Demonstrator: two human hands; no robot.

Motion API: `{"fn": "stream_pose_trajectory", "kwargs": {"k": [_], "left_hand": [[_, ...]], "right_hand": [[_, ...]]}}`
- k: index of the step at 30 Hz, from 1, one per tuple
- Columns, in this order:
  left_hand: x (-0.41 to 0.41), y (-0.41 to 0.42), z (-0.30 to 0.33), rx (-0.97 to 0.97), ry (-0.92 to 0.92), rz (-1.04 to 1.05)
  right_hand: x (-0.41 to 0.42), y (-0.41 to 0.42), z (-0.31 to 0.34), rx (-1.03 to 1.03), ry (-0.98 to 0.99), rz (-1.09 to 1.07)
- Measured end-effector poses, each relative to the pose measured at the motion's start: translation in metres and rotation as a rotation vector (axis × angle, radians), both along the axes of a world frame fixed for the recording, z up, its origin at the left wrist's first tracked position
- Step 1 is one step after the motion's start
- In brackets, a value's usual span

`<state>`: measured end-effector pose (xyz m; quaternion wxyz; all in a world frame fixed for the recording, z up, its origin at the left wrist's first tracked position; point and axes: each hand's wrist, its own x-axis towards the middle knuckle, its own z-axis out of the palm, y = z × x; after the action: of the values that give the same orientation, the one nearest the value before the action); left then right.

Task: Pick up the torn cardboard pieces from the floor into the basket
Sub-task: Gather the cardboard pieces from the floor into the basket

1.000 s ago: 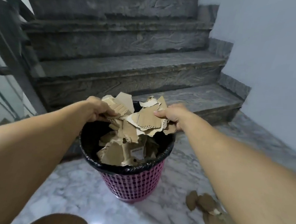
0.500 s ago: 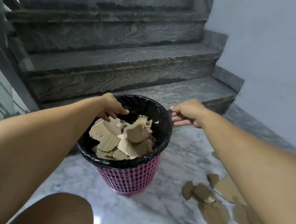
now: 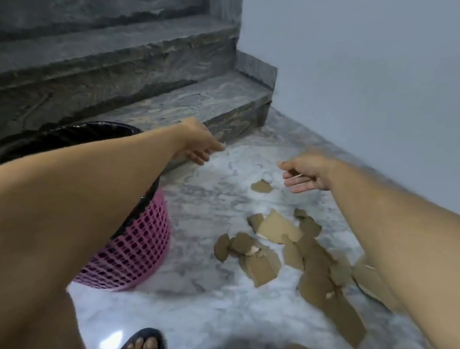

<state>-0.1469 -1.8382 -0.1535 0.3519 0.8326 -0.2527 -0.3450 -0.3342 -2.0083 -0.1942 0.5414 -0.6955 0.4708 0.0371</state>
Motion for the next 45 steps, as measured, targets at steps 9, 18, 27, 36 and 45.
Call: {"fn": "stream_pose_trajectory", "kwargs": {"k": [9,18,27,36,45], "left_hand": [[-0.072,-0.061,-0.141,0.394,0.107,-0.105],[-0.119,-0.072,-0.263,0.503,0.314,0.052],[-0.167,-0.095,-0.285,0.744,-0.225,0.107],[-0.157,-0.1,-0.306,0.442,-0.388,-0.156],[-0.153,-0.091,-0.304,0.534,-0.433,-0.318]], "right_hand": [[-0.115,-0.036,-0.1,0.082,0.302,-0.201],[-0.176,-0.025,-0.212,0.211,0.406,-0.489],[-0.143,-0.016,-0.251,-0.098,0.634,-0.484],[-0.141,-0.043,-0.248,-0.369,0.539,-0.069],[-0.145,-0.031,-0.253,-0.572,0.553,0.261]]}}
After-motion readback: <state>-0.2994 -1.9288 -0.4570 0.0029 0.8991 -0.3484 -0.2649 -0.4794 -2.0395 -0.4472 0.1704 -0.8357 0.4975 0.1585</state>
